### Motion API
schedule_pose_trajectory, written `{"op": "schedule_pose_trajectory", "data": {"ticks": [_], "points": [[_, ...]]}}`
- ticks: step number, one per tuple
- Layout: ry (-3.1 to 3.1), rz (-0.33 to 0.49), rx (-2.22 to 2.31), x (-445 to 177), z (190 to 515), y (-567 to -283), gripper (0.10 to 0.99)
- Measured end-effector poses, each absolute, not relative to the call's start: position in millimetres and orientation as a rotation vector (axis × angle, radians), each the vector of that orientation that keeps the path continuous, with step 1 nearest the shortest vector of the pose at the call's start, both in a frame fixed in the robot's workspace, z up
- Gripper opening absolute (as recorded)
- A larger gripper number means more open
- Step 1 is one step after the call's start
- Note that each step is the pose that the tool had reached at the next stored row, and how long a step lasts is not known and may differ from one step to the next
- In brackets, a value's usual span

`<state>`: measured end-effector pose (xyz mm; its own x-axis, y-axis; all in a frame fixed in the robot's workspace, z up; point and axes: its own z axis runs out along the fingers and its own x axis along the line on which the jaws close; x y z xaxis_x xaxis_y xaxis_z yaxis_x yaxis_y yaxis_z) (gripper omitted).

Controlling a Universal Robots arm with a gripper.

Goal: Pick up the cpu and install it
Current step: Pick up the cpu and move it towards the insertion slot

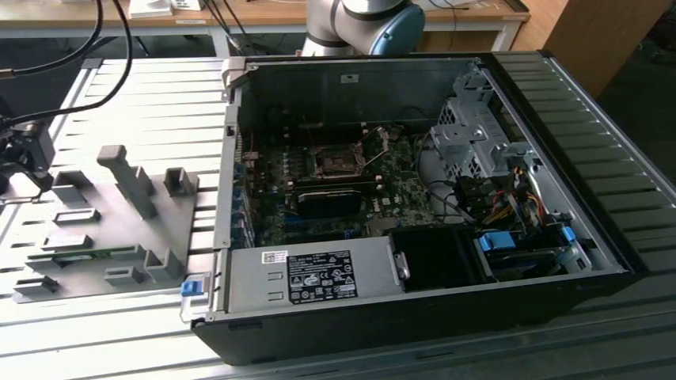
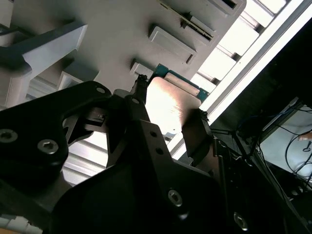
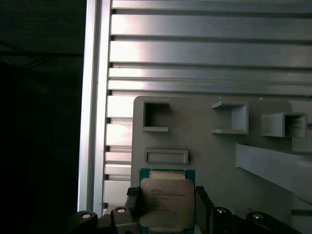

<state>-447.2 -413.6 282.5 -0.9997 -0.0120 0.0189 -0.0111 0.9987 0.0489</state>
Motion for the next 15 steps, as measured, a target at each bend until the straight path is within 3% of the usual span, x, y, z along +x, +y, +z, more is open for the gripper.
{"op": "schedule_pose_trajectory", "data": {"ticks": [15], "points": [[-3.121, -0.076, 0.018, -447.2, 294.9, -413.6, 0.541]]}}
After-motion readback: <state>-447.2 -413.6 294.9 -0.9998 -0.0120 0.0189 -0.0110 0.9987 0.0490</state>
